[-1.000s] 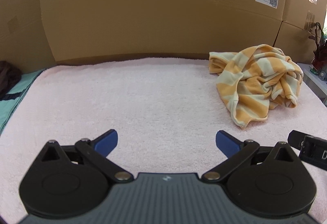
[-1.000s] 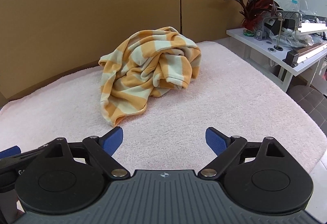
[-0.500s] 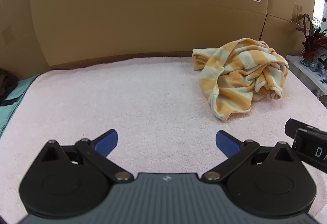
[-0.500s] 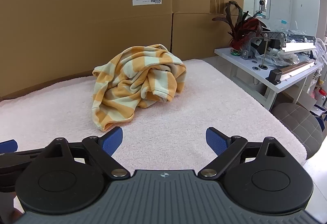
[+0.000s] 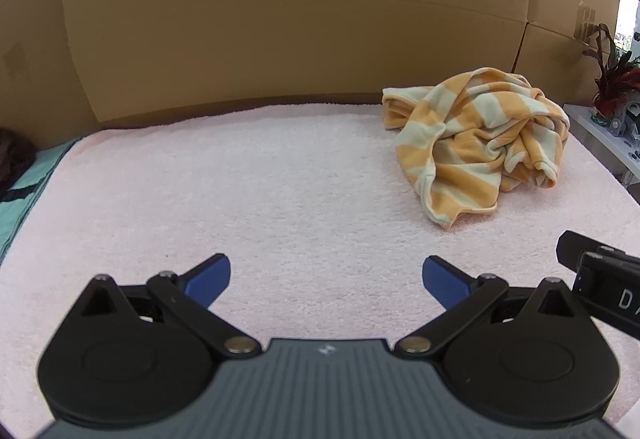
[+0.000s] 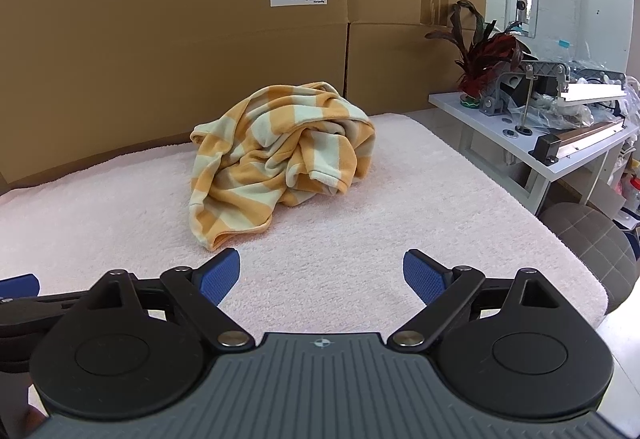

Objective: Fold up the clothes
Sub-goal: 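Move both grippers open toward the crumpled striped shirt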

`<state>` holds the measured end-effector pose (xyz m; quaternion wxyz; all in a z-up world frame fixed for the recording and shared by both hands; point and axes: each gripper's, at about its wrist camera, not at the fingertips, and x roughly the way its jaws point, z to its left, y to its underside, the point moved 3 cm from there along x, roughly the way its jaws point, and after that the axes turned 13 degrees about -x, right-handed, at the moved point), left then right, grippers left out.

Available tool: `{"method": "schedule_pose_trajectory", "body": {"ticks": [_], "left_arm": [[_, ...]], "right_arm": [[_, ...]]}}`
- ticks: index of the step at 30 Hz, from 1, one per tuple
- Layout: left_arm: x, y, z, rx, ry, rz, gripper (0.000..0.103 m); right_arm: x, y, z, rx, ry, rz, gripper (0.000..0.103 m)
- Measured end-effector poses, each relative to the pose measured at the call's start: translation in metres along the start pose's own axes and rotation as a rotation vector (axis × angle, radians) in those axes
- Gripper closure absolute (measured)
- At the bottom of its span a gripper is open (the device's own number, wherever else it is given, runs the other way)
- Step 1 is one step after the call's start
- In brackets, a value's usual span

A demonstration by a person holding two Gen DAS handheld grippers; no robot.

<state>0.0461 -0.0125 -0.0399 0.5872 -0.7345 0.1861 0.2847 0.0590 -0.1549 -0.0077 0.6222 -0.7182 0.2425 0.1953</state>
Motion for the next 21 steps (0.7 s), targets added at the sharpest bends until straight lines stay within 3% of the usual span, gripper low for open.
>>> {"method": "schedule_pose_trajectory", "body": {"ticks": [21], "left_arm": [[0.015,0.004,0.000,0.010,-0.002,0.020,0.001]], "right_arm": [[0.012,0.004,0.001,-0.006,0.005,0.031,0.012]]}}
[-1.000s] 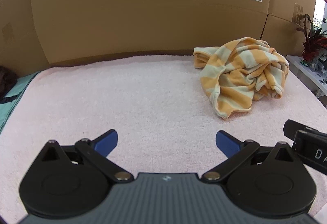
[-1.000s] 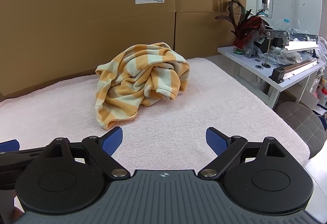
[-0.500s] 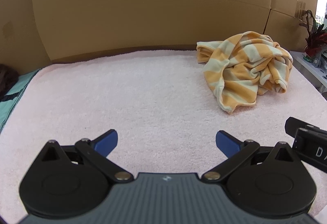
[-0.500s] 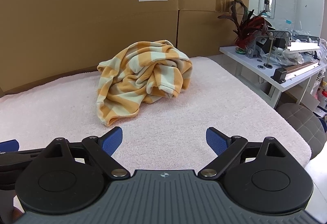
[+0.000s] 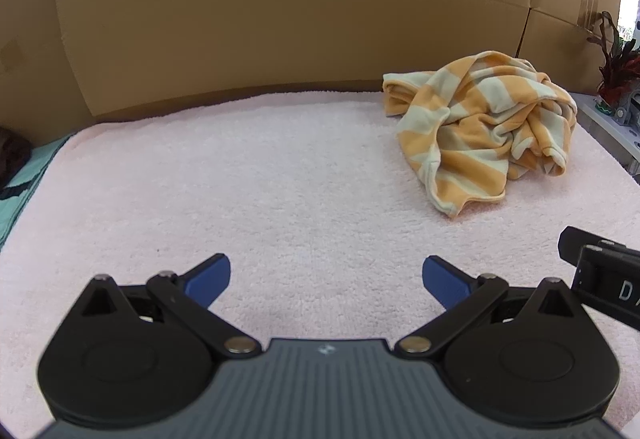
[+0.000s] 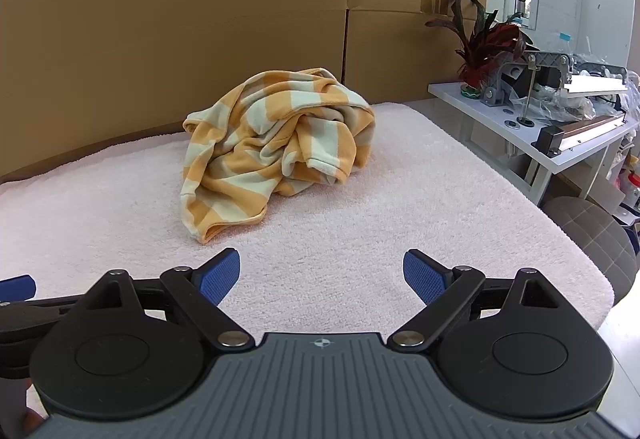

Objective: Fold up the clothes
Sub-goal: 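Move both grippers open toward the crumpled striped shirt, then grasp the striped shirt with the right gripper and lift it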

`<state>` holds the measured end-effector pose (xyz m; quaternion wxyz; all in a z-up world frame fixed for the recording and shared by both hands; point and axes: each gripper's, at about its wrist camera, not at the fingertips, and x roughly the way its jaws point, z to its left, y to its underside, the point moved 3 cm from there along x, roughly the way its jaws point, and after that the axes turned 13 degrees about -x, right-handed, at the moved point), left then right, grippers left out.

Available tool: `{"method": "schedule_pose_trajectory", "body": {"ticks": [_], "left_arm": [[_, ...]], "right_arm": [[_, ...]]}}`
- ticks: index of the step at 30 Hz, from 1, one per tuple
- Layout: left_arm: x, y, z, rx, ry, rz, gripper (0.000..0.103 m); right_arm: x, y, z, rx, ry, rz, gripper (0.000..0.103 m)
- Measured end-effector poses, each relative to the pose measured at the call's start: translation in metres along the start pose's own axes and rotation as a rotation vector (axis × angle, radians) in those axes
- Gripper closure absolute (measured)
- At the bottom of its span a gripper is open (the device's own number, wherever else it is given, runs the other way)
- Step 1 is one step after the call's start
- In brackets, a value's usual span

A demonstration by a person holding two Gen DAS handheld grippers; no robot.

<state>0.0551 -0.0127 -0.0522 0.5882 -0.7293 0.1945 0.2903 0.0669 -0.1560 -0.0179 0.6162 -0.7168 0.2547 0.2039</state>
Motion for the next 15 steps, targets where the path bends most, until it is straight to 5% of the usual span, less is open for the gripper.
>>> {"method": "schedule_pose_trajectory", "body": {"ticks": [9,15], "left_arm": [[0.016,0.001,0.005,0.005,0.017,-0.002,0.001],[0.026,0.001,0.014,-0.010,0.039,-0.007,0.001]], "right_arm": [[0.018,-0.002,-0.007,-0.014,-0.049,-0.012,0.012],[0.025,-0.034,-0.017,-0.101,-0.056,-0.119,0.017]]}}
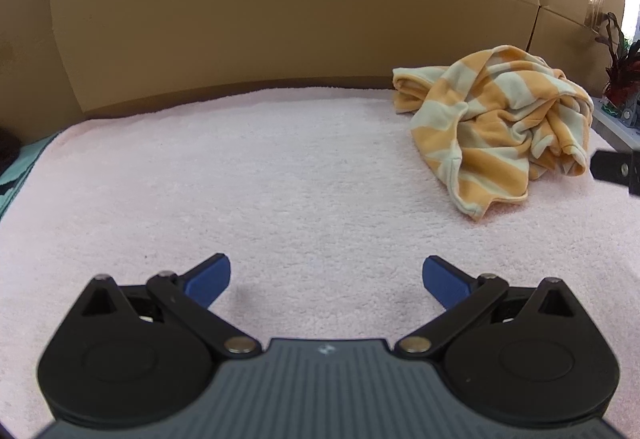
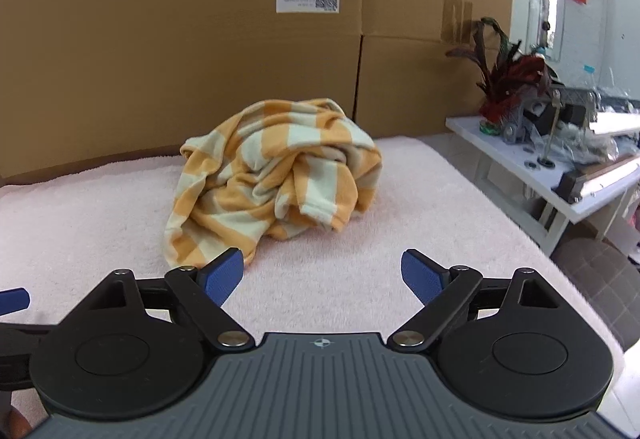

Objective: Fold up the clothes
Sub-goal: 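Grasp the striped shirt with the right gripper and lift it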

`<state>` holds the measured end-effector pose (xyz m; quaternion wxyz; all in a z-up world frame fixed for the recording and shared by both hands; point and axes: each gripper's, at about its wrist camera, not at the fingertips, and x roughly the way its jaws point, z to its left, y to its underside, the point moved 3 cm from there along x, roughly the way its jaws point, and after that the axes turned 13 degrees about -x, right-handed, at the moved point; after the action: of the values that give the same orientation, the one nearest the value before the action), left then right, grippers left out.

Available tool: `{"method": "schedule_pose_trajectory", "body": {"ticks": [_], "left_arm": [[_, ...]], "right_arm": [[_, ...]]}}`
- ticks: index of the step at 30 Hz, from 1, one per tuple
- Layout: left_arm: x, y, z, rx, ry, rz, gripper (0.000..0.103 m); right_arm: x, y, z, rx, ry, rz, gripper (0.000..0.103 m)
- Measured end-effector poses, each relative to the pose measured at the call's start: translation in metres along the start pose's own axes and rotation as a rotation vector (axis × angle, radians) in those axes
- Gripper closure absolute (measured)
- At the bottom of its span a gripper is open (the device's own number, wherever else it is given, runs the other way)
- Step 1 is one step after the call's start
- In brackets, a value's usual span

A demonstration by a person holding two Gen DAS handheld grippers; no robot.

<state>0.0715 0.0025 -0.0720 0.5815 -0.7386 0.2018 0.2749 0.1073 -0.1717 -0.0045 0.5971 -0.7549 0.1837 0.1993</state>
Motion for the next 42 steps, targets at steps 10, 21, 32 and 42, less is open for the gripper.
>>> {"method": "schedule_pose_trajectory", "body": {"ticks": [10,21,32,42], "left_arm": [[0.005,0.003,0.006,-0.049,0.053,-0.011,0.001],[-0.002,0.006,0.011,-0.118,0.170,-0.038,0.001],[-0.013,0.019,-0.048,0.199,0.233,-0.049,0.001],[-0.017,0.023,-0.101,0.628,0.247,-0.171,0.002]], "right_arm": [[0.081,-0.048,0.064,-0.083,-0.273,0.100,0.062],[0.088,-0.029,0.023,0.101,-0.221,-0.033,0.100],[0.015,0.069,-0.109,0.503,-0.212,-0.320,0.100],[0.004,0.110,-0.144,0.581,-0.144,-0.328,0.100]]}}
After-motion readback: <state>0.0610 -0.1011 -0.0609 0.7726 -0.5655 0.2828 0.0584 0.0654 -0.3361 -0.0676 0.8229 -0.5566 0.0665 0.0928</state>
